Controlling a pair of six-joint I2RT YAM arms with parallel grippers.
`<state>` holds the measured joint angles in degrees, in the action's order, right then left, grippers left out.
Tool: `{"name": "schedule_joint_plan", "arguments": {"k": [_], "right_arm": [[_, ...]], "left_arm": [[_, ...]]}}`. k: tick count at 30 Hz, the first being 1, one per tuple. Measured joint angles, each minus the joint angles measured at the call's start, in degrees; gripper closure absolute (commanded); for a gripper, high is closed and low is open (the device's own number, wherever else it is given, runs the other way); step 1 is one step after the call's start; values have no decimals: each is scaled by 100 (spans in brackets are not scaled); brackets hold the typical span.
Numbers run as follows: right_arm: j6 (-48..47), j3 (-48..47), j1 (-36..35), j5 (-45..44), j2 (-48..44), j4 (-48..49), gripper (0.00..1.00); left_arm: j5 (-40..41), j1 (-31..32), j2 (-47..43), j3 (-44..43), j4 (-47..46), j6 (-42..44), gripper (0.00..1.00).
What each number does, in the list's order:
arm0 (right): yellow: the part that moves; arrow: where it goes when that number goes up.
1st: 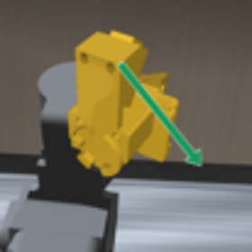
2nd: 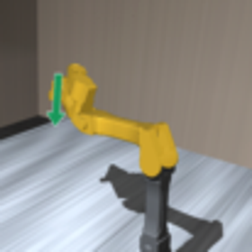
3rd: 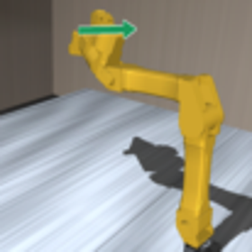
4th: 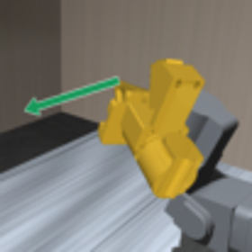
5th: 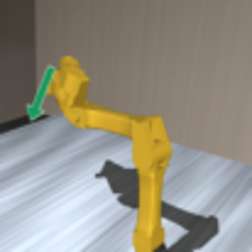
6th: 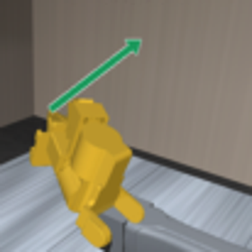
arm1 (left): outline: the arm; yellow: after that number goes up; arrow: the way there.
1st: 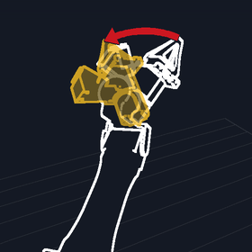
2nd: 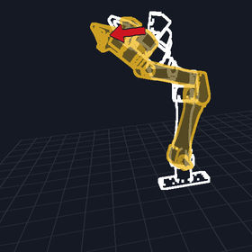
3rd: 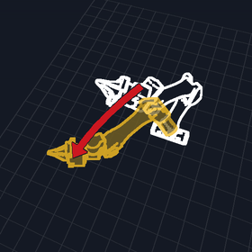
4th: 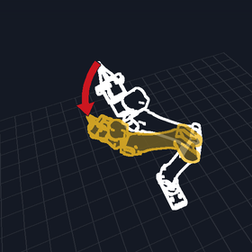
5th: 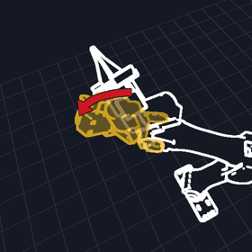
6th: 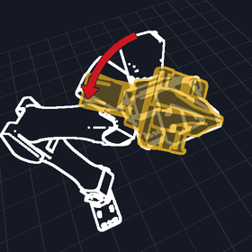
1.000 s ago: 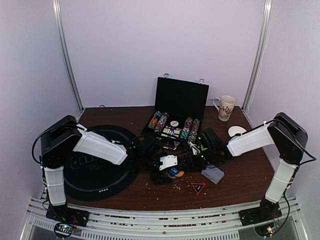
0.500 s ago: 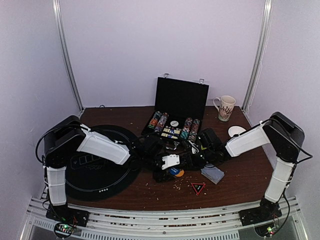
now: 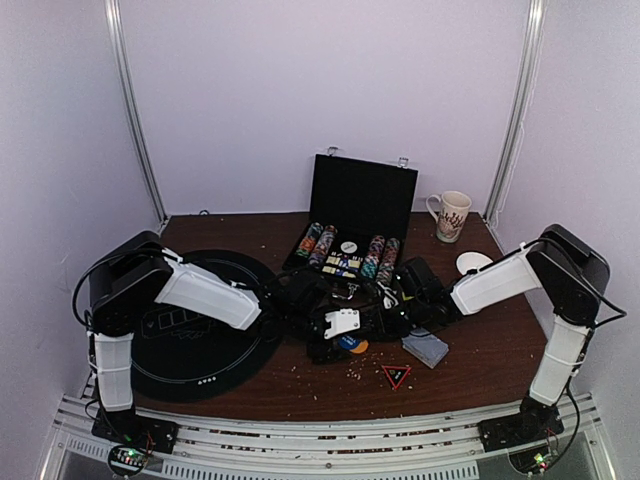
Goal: Distribute texas hold em gaming equipment
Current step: Pick up the small blind button from the center of the board.
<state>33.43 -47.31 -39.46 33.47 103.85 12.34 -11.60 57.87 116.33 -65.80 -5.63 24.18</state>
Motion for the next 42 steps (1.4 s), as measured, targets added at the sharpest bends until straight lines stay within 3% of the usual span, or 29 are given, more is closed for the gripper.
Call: {"name": "schedule_joint_plan", "arguments": {"k": [9, 16, 19, 24, 30, 42], "right_arm": [[-35, 7, 0, -186, -15, -72, 76], [-136, 81, -7, -404, -251, -415, 75], [-201, 81, -7, -450, -332, -595, 73], [-125, 151, 39, -332, -369, -588, 67], [160, 369, 118, -76, -407, -208, 64], [734, 732, 199, 505, -221, 809, 70]], "left_arm": [[-72, 0, -46, 83, -98, -7, 14], [-667, 0, -527, 640, -144, -61, 13], [-706, 0, -599, 643, -208, -94, 18], [-621, -13, -610, 643, -203, -170, 35], [-595, -28, -544, 629, -197, -175, 38], [-601, -28, -262, 522, -186, -175, 40]]}}
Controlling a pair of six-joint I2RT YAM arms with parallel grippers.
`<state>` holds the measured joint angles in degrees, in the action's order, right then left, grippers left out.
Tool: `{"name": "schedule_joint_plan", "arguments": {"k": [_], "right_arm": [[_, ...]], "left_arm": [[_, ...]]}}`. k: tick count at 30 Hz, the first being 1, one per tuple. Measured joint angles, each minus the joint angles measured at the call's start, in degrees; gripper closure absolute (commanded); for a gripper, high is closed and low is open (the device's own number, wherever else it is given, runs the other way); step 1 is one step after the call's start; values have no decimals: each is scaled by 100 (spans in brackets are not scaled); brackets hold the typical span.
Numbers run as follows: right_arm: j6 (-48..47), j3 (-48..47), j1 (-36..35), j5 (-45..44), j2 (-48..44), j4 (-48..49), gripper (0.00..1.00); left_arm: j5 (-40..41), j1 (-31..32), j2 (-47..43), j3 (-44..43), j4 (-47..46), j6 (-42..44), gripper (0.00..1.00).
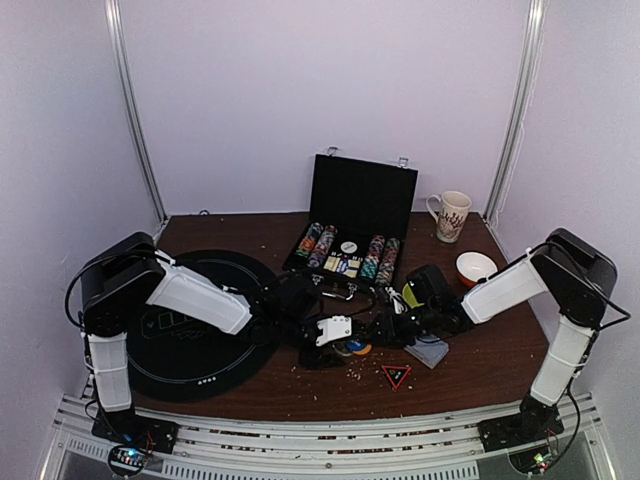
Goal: Distribute texas hold em gaming equipment
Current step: Pick up the small blind button from the center of the board.
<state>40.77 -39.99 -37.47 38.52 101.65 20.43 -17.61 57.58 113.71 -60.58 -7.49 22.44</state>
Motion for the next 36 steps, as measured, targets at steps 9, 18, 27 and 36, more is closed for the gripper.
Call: {"name": "schedule_joint_plan", "arguments": {"k": [9, 18, 27, 36], "right_arm": [[280, 63, 2, 256, 155, 341, 88], [197, -125, 31, 444, 59, 31, 100], [-306, -455, 181, 415, -308, -1193, 100], [-741, -820, 601, 20, -922, -2629, 100]], "left_arm": [[0, 0, 52, -74, 2, -4, 40], [74, -22, 61, -98, 20, -4, 38], [105, -22, -293, -98, 367, 111, 12], [317, -20, -133, -645, 870, 186, 2]]}}
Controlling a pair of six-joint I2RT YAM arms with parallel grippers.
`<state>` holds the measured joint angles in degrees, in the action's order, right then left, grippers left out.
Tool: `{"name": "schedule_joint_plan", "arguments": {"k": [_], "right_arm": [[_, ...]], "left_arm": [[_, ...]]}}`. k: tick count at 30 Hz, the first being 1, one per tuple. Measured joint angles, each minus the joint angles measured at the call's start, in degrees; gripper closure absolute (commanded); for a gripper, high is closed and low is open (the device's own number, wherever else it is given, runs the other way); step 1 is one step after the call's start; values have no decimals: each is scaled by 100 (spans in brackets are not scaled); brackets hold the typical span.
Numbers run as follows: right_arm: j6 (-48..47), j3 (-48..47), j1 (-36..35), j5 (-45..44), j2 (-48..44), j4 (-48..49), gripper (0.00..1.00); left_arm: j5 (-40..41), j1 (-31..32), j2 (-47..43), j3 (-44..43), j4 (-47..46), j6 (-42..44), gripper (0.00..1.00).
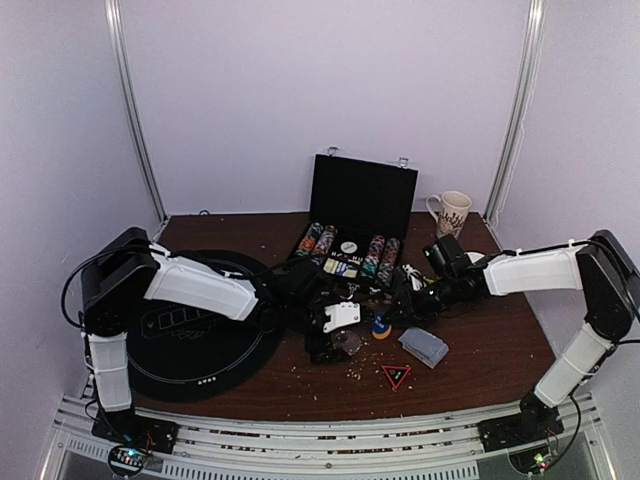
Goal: Distribute texas hold em gaming equipment
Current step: Pick up the small blind button from the center of the board, then pick up the dealer button from the center of the board.
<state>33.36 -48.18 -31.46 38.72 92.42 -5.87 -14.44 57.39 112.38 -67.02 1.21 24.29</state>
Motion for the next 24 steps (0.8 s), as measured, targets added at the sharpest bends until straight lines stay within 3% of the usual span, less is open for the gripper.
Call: {"name": "schedule_joint_plan", "arguments": {"k": [7, 15, 24], "right_arm": [[-339, -387, 481, -520, -809, -743, 100], [-581, -411, 640, -894, -1029, -1281, 100], [-719, -411, 675, -1067, -1119, -1482, 100]], "left_arm": [[173, -2, 649, -837, 826, -48, 4], [269, -2, 1211, -2028, 2065, -240, 24], [308, 4, 1401, -2479, 2787, -472, 24]]}}
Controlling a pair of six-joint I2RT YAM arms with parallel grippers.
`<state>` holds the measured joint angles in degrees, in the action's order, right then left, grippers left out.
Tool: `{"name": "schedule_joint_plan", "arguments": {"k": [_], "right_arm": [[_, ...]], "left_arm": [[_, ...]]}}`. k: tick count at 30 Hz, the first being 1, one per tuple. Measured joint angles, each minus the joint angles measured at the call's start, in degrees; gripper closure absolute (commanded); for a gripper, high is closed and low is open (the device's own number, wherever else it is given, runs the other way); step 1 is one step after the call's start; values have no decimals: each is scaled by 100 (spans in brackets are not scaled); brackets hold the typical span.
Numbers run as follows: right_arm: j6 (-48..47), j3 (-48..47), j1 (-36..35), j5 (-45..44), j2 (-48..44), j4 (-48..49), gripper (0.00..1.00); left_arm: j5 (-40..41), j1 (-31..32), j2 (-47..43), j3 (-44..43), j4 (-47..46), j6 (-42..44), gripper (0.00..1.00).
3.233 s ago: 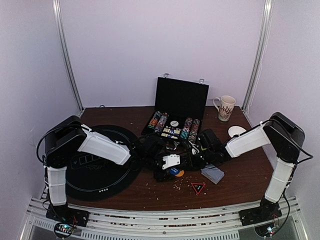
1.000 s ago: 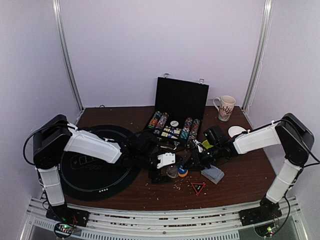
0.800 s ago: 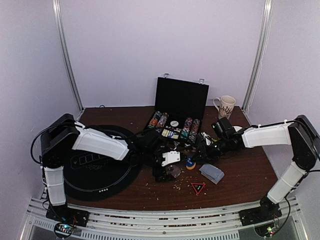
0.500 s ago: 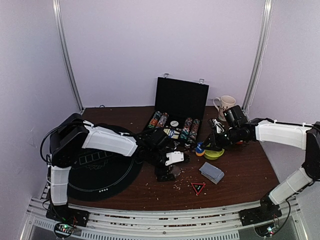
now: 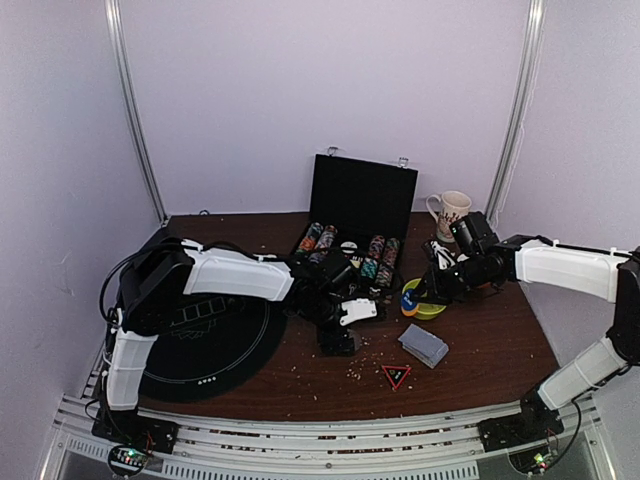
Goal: Distribute texas hold em gaming equipment
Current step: Pick up the dealer button from the center of the board.
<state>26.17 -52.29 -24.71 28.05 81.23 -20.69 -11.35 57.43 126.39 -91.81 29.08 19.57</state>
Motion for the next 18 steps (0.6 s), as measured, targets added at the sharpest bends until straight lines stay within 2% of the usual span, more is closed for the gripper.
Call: {"name": "schedule_joint_plan", "arguments": {"k": [2, 6, 10, 18], "right_arm": [[-26, 0, 2, -9, -4, -7, 100], [-46, 0, 7, -37, -4, -22, 100], [-50, 0, 7, -48, -13, -22, 100], [-55, 0, 11, -63, -66, -20, 100]], "left_arm": [[22, 0, 4, -48, 129, -17, 26], [39, 2, 7, -94, 299, -101, 45], [118, 11, 7, -136, 378, -166, 55], [262, 15, -195, 205, 90, -498, 58]]}}
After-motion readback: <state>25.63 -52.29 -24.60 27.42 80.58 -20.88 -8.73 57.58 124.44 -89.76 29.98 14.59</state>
